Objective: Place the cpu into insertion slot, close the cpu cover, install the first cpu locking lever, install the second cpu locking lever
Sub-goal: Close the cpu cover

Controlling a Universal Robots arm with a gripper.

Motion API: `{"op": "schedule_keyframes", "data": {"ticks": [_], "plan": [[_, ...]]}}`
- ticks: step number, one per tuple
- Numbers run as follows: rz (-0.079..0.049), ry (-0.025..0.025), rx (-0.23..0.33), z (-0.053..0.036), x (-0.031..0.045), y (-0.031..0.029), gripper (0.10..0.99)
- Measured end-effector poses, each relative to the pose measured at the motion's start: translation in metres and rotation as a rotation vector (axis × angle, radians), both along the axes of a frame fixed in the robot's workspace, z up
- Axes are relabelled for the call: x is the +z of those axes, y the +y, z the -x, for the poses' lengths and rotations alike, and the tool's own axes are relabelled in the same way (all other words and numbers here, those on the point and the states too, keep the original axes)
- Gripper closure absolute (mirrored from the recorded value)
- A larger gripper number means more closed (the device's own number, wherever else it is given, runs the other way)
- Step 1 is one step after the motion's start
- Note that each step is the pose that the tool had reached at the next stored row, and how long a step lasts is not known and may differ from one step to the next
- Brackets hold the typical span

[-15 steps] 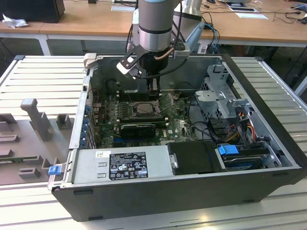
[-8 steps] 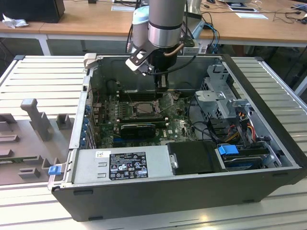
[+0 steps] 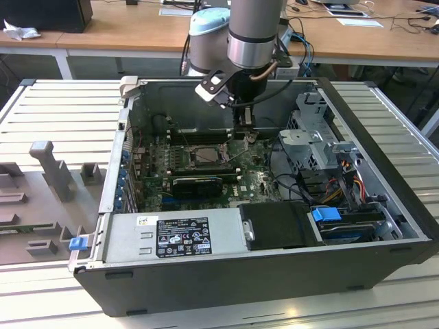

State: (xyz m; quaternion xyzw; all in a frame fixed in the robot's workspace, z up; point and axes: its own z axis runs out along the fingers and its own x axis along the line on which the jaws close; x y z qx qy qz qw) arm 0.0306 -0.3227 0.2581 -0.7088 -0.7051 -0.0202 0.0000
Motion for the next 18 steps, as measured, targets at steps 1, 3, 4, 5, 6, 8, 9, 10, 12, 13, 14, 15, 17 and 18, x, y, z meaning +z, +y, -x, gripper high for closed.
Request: {"op": "schedule_keyframes", "data": {"ticks": [1,3,4,5,6,8,9,10,12,13,14,15,17,18], "plan": [[0.0,0.0,0.002,-0.0018,0.0,0.0001,0.98],[0.0,0.0,0.009,-0.0058,0.0,0.0004,0.98],[0.0,0.0,0.013,-0.0076,0.0,0.0006,0.98],[0.0,0.0,0.015,-0.009,0.0,0.0008,0.98],[0.0,0.0,0.017,-0.0106,0.0,0.0013,0.98],[0.0,0.0,0.026,-0.0162,-0.0003,0.0031,0.98],[0.0,0.0001,0.029,-0.0182,-0.0006,0.0035,0.98],[0.0,0.0004,0.03,-0.02,-0.0007,0.0037,0.98],[0.0,0.0017,0.033,-0.0248,-0.0015,0.0042,0.98],[0.0,0.0026,0.035,-0.028,-0.0024,0.0045,0.98],[0.0,0.0033,0.036,-0.0301,-0.0032,0.0047,0.98],[0.0,0.0043,0.038,-0.0332,-0.0044,0.005,0.98],[0.0,0.0053,0.039,-0.0372,-0.0061,0.0054,0.98],[0.0,0.0056,0.041,-0.039,-0.0078,0.0056,0.98]]}}
